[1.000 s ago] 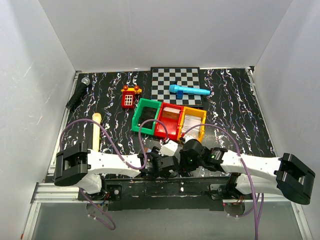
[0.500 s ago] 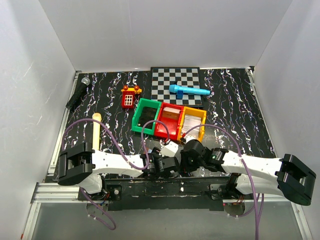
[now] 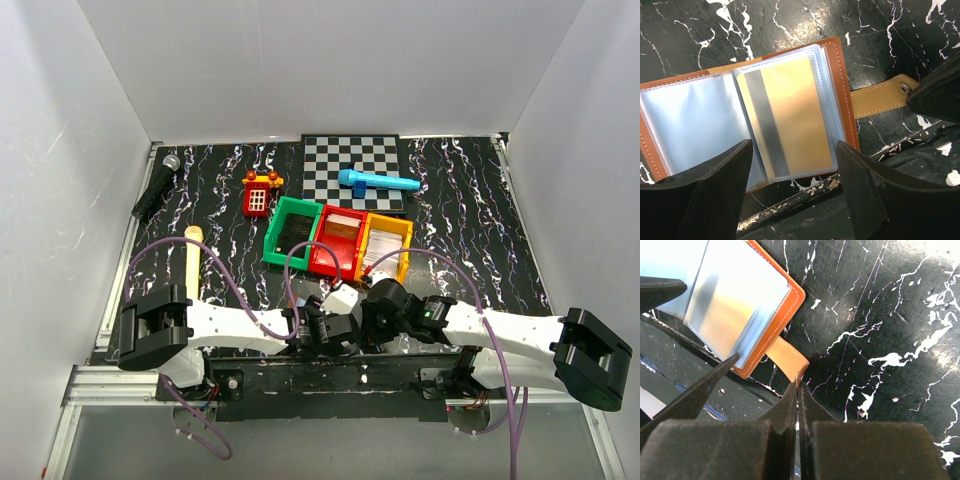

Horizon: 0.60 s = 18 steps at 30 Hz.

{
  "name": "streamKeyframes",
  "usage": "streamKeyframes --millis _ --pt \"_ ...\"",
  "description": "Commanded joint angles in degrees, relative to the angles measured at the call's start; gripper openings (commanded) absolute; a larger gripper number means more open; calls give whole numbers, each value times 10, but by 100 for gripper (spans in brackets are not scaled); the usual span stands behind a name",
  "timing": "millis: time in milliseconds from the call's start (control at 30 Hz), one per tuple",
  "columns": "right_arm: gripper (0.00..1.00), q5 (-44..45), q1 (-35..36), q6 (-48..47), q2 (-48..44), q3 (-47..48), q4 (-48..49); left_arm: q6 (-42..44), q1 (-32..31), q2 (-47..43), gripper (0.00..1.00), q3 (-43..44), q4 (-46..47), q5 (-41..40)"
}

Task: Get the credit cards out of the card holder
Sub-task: Remove the credit card from the card holder.

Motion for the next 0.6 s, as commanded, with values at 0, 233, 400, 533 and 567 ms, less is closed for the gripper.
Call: streamKeyframes --millis 0,233,400,533,567 --pt "1 0 -3 -4 3 5 4 5 -1 16 67 1 9 9" --pt "1 0 -3 -3 0 2 4 -14 0 26 67 -2 -10 -7" --pt "1 0 -4 -2 -1 1 4 -35 0 20 67 4 -47 -42" --pt "1 1 -3 -1 -2 0 4 -53 1 22 68 18 -88 -67" --pt "1 1 -3 -1 -2 0 4 -56 1 21 67 19 -94 -73"
